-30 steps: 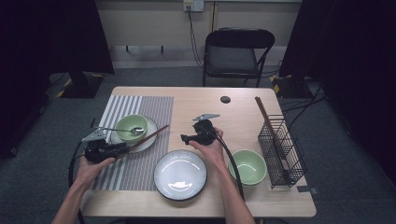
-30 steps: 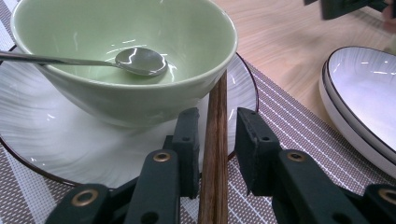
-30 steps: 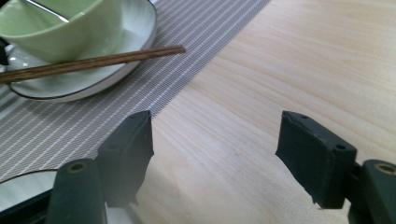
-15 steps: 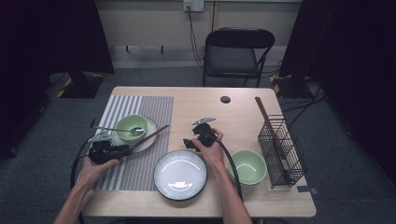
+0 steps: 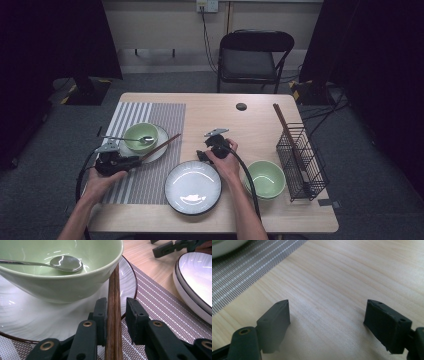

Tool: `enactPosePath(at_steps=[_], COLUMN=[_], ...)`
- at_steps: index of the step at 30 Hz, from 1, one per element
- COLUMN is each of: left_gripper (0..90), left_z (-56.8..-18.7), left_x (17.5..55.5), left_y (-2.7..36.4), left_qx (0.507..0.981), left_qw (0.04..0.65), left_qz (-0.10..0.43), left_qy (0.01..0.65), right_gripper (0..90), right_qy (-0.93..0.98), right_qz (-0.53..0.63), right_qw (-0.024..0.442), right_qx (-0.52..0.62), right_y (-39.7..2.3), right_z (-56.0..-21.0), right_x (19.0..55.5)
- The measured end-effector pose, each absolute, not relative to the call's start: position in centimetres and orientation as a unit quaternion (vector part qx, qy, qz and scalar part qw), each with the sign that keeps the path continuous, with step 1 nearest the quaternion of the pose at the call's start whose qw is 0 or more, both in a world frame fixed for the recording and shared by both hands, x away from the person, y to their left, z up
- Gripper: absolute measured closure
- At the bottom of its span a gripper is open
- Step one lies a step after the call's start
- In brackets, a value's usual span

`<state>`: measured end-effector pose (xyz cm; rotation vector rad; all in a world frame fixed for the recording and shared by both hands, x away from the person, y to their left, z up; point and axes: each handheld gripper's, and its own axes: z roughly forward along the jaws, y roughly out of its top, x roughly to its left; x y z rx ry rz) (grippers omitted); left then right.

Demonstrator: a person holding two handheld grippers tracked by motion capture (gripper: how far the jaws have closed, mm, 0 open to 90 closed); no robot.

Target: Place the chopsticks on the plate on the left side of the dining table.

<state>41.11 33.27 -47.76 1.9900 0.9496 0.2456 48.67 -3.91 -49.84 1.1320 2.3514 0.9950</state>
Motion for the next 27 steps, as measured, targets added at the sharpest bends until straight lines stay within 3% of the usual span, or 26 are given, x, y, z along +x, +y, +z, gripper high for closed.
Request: enactPosePath(at_steps=[27], left_gripper=[76.0], left_z=[-47.57], left_x=[40.89], left_y=[34.13], left_qx=[0.804], left_qw=[0.442], left_qz=[0.103], left_qy=[0.384], right_gripper=[16.3], right_qy=[0.83], right_qz=[0.361], right_qw=[0.176], right_qx=[0.388], right_y=[-4.04], right_z=[-50.14], right_x=[48.5])
